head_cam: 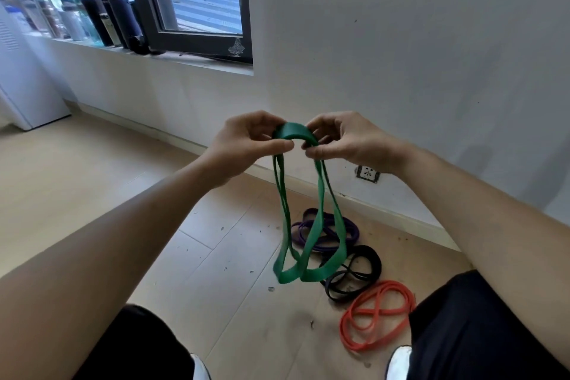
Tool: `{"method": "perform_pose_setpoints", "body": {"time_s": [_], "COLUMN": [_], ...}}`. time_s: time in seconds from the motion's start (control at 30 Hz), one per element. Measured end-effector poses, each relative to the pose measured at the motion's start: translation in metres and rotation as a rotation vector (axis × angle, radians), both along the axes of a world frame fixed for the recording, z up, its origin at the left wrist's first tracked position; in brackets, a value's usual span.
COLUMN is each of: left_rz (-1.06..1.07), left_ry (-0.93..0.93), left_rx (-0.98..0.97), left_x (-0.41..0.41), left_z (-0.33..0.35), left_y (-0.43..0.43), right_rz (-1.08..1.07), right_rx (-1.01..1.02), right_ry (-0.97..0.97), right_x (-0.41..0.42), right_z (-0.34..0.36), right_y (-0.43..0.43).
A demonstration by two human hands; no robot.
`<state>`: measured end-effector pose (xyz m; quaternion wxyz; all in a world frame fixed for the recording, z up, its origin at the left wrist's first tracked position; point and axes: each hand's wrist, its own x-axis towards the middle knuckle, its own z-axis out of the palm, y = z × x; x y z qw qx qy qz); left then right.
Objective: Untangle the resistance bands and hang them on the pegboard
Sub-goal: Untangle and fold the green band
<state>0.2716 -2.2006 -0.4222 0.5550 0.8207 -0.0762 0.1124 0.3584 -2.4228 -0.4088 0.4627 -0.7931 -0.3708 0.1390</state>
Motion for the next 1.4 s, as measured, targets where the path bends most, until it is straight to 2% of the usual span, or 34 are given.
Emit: {"method": "perform_pose_setpoints", "body": {"time_s": [0.1, 0.3, 0.47, 0.57, 0.73, 0.83, 1.03, 1.2, 1.4], "left_rz": [-0.053, -0.015, -0.019, -0.035, -0.031, -0.058, -0.127, 0.006, 0.013], "left_ry": [-0.001, -0.048, 0.026, 0.026, -0.019, 0.024, 0.069, 0.014, -0.044], "left_rx": [0.058, 0.069, 0.066, 0.059, -0.057, -0.029, -0.012, -0.039, -0.044], "left_x": [0.001, 0.003, 0.004, 0.002, -0.006, -0.009, -0.018, -0.010, 0.004], "left_z": [-0.002, 0.004, -0.001, -0.006, -0.003, -0.010, -0.041, -0.060, -0.067], "left_y": [-0.010, -0.021, -0.013, -0.009, -0.006, -0.004, -0.027, -0.063, -0.086], "right_rz": [0.027, -0.013, -0.027, -0.005, 0.036, 0.054, 0.072, 0.017, 0.025], "right_rx": [-0.084, -0.060, 0.082, 0.097, 0.053, 0.072, 0.206, 0.408, 0.553], "right_ry": [-0.068, -0.187, -0.027, 0.016, -0.053, -0.094, -0.049, -0.049, 0.047], "right_x": [-0.005, -0.006, -0.002, -0.003, -0.012, -0.014, -0.016, -0.014, -0.009], "right_z": [-0.002, 0.005, 0.006, 0.006, 0.010, 0.010, 0.021, 0.028, 0.032], "right_y": [0.002, -0.002, -0.008, -0.009, -0.005, -0.002, -0.007, -0.021, -0.054]}}
